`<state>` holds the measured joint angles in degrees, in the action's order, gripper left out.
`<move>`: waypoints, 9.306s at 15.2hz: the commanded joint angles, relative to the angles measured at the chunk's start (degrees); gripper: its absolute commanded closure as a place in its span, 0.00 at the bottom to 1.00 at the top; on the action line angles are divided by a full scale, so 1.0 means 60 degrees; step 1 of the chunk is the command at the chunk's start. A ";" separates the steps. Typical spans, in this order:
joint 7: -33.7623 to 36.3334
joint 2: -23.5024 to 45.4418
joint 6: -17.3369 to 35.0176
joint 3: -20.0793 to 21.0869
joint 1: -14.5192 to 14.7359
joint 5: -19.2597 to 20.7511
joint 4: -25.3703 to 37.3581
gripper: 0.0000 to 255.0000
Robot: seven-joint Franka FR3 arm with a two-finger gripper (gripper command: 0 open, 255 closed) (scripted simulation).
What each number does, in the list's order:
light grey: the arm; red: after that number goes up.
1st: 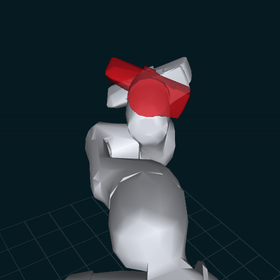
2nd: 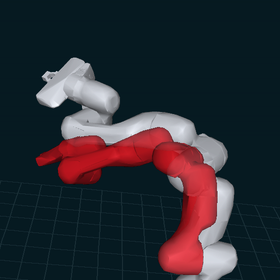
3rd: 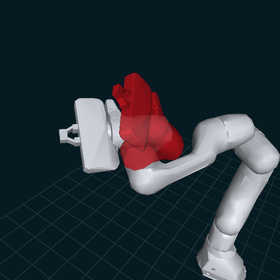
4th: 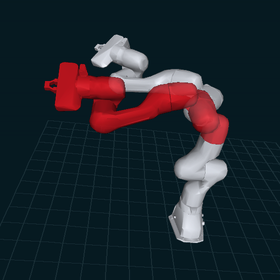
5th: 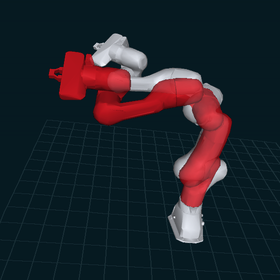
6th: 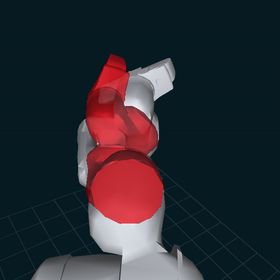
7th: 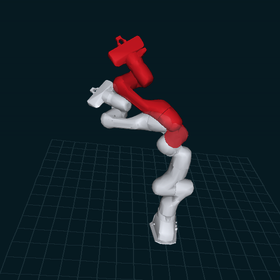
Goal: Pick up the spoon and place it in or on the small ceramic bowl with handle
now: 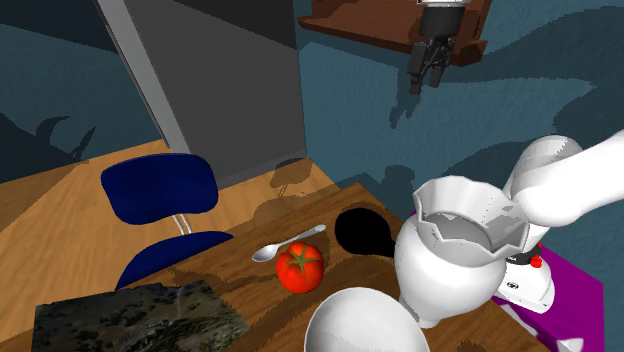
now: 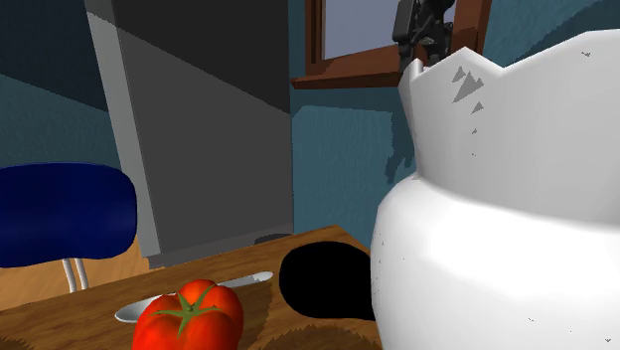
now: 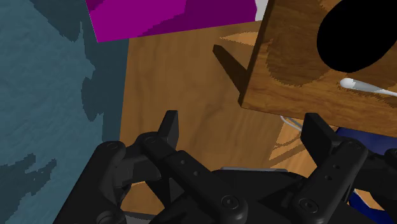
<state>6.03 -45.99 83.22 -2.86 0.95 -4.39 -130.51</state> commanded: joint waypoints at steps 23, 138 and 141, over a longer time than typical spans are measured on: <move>0.4226 0.2441 0.6411 0.4832 0.0808 -0.2069 -0.1864 0.00; 0.7097 0.2437 0.9039 0.7228 0.1521 -0.2211 -0.3232 0.00; 0.6920 0.1586 0.8072 0.6714 0.1893 -0.2341 -0.3149 0.00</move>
<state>47.69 -35.17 133.36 37.95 11.61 -18.23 -149.23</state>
